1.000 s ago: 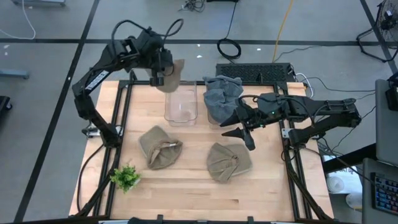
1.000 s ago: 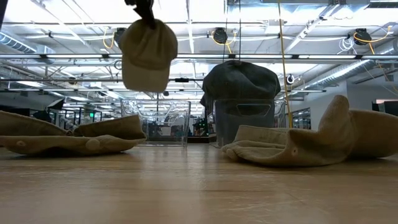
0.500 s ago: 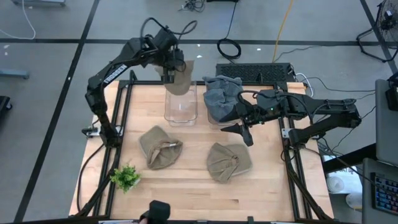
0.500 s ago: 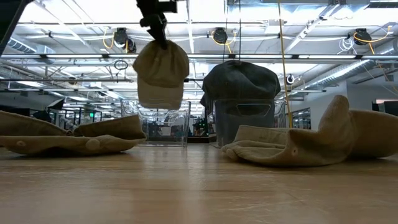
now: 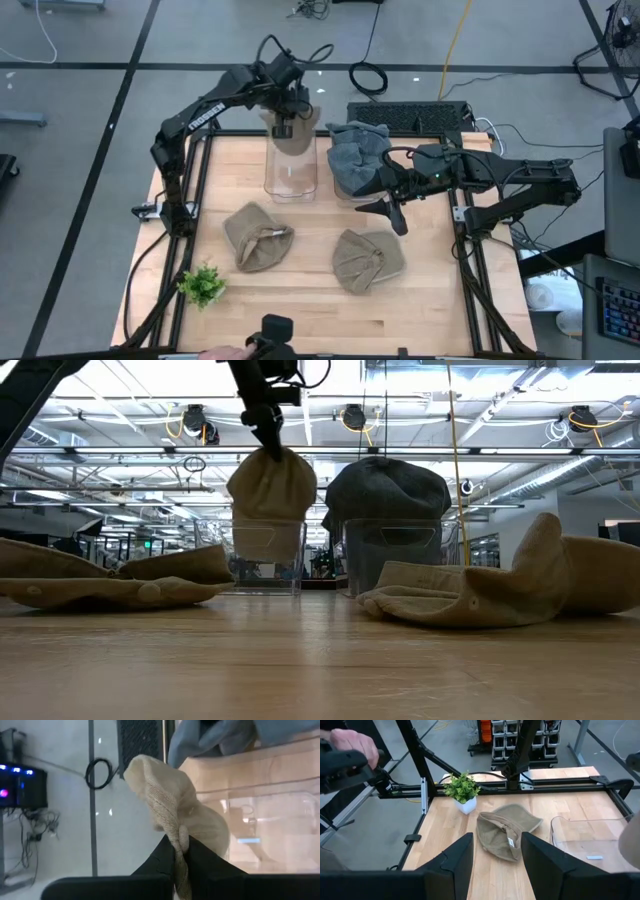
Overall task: Pick & Place hat
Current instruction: Put the bottom right brown cap into the left transparent bin
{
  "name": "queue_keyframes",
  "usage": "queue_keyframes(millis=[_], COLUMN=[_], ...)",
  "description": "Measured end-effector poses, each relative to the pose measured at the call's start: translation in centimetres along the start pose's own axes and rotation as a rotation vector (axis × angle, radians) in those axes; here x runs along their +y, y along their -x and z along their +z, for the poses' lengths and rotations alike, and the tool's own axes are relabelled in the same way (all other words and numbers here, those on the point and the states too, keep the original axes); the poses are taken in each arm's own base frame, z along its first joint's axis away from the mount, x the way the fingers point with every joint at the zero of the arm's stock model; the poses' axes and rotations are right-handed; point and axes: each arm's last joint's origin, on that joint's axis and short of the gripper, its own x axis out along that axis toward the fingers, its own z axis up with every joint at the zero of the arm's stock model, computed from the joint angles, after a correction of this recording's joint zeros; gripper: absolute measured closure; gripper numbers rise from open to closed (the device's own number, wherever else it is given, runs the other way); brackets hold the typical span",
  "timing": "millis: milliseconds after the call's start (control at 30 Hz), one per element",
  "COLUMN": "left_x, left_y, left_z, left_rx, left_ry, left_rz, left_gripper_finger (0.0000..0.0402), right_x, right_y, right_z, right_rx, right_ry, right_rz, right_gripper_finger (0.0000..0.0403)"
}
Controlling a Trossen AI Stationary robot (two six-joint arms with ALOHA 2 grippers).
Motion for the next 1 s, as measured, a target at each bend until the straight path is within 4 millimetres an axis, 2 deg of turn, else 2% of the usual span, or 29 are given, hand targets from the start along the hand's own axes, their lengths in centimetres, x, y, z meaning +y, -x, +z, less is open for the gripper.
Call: queue_keyframes(millis=[400,567,833,900,1000], left_x=[-1.1,-1.6,-1.3,-1.0,-0.8], left_y=[-2.0,-3.9,-5.1,-4.8,-4.9], left_z=[-0.7,-2.3,-4.5,-4.5,-4.8], left_rx=[-0.005,0.002,-0.051,-0.047,-0.013], left_ry=[-0.113,-0.1,-0.036,-0.007,0.008], left_rz=[-0.087,-0.13,-0.021,0.01,0.036], left_gripper_finger=[0.0381,0.0381,0.0381,0.0361,0.0306], right_x=[0.0,-0.2,-0.1,-0.1,-0.1], right_y=[0.0,0.0,0.0,0.0,0.0], right_z=[0.2,0.5,1.0,1.1,1.2], right_rx=[-0.026,-0.06,-0.109,-0.119,-0.128], right_ry=[0.003,0.004,0.006,0.007,0.008], right_rz=[-0.014,-0.07,-0.062,-0.061,-0.06], right_gripper_finger=[0.0248,0.0248,0.0248,0.0248,0.0248])
